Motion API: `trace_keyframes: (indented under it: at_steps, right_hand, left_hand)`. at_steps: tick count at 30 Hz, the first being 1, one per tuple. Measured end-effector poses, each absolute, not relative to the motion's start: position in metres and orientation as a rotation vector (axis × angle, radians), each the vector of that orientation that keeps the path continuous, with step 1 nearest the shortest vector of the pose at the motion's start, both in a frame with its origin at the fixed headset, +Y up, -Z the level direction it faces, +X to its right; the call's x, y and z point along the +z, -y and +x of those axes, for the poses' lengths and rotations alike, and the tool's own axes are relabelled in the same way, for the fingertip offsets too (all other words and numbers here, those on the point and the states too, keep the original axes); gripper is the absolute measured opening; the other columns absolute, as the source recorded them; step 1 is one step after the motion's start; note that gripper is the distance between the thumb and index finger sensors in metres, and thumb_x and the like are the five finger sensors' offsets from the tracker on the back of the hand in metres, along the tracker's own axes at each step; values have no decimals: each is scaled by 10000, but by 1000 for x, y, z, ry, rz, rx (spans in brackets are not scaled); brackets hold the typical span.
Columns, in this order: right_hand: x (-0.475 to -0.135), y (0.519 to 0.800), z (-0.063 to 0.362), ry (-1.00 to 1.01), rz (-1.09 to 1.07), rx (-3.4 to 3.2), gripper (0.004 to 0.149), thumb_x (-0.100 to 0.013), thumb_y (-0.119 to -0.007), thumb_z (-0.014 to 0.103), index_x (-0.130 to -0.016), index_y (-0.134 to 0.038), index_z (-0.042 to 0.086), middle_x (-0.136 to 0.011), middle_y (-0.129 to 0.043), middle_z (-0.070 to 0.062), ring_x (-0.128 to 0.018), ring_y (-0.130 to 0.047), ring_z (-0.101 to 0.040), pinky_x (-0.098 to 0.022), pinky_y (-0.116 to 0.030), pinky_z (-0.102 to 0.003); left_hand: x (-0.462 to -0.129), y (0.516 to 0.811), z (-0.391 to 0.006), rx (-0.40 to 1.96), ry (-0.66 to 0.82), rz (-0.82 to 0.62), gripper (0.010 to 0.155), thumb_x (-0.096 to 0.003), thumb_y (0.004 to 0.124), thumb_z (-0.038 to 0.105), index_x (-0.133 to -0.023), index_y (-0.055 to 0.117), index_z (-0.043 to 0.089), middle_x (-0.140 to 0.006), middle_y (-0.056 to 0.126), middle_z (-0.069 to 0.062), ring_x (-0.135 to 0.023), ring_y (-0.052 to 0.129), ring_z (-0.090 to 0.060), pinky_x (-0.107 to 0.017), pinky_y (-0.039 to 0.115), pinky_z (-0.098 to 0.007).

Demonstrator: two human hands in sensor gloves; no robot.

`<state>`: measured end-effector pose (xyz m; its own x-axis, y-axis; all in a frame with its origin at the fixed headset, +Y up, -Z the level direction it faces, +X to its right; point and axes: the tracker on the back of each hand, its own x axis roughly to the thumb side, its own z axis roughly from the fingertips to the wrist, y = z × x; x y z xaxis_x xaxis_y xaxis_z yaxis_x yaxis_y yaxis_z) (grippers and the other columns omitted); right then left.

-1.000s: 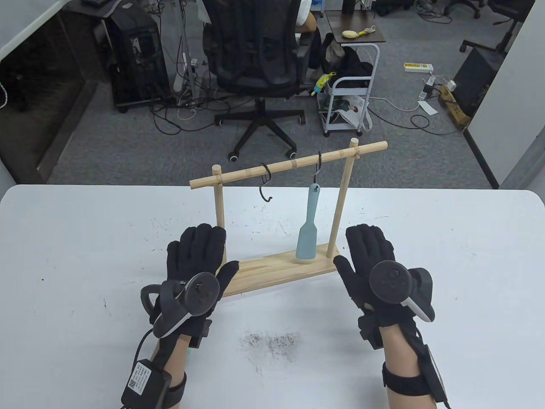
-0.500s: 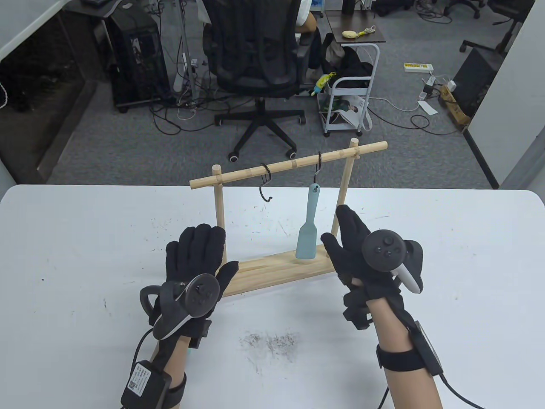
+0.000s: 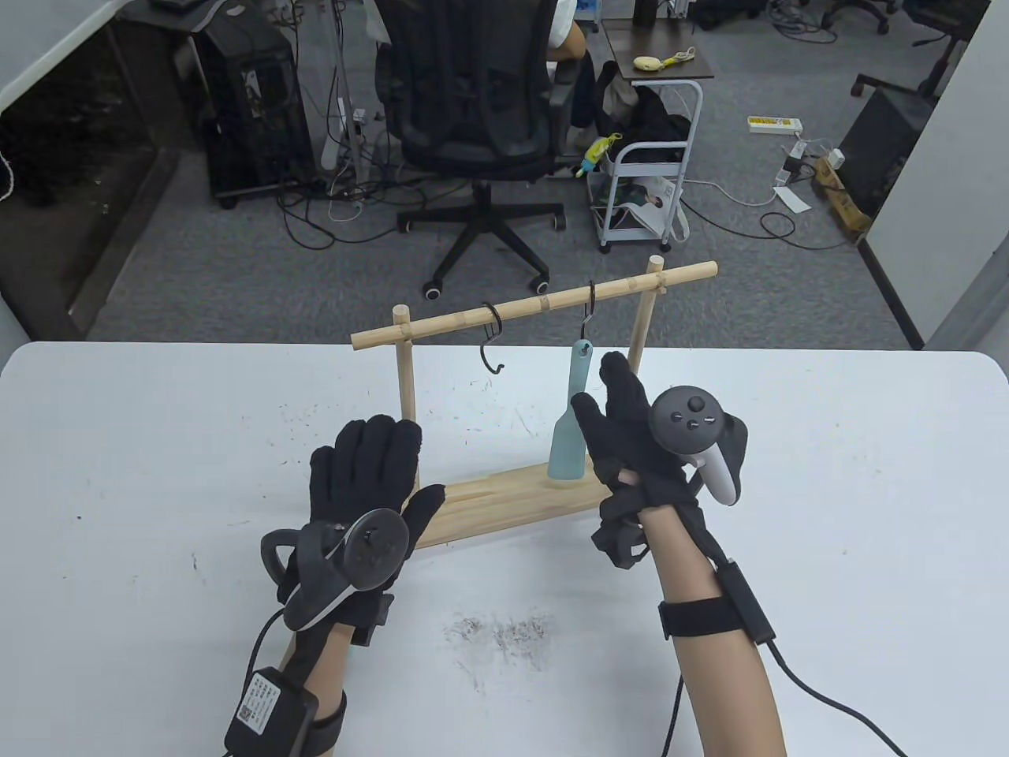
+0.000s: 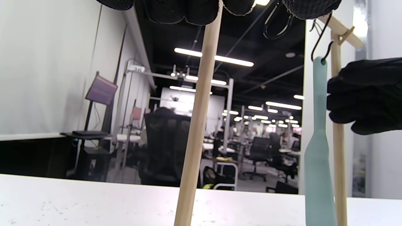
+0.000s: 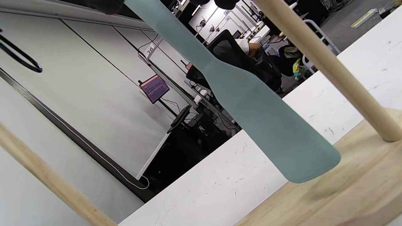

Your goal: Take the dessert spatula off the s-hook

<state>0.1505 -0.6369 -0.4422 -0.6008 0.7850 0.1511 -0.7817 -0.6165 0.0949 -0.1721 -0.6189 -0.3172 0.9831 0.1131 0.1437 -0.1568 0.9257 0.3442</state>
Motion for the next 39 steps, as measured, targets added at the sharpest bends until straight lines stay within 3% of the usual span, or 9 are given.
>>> trace_keyframes:
  at_steps: [24, 31, 39]
  right_hand:
    - [-473, 663, 146, -156, 229, 2015, 673, -537, -718, 506, -1101, -495, 214, -1140, -553, -122, -1036, -573, -423, -737, -491, -584]
    - [-474, 664, 147, -193, 254, 1969, 571, -543, -706, 469, -1049, -604, 224, -1087, -663, -111, -987, -682, -404, -710, -552, -585]
    - [-471, 664, 150, -262, 306, 1923, 555, -544, -708, 461, -1034, -627, 215, -1066, -697, -113, -965, -724, -397, -694, -585, -580]
  left_hand:
    - [-316, 619, -172, 154, 134, 360, 772, -549, 596, 691, -1226, 408, 372, -1310, 485, -6, -1219, 507, -338, -873, 486, -621]
    - [-316, 619, -172, 155, 135, 359, 769, -550, 595, 691, -1225, 411, 372, -1310, 484, -3, -1220, 506, -337, -872, 487, -623]
    - [-316, 618, -172, 153, 135, 362, 771, -549, 596, 691, -1225, 414, 368, -1308, 491, -5, -1219, 509, -336, -872, 488, -624]
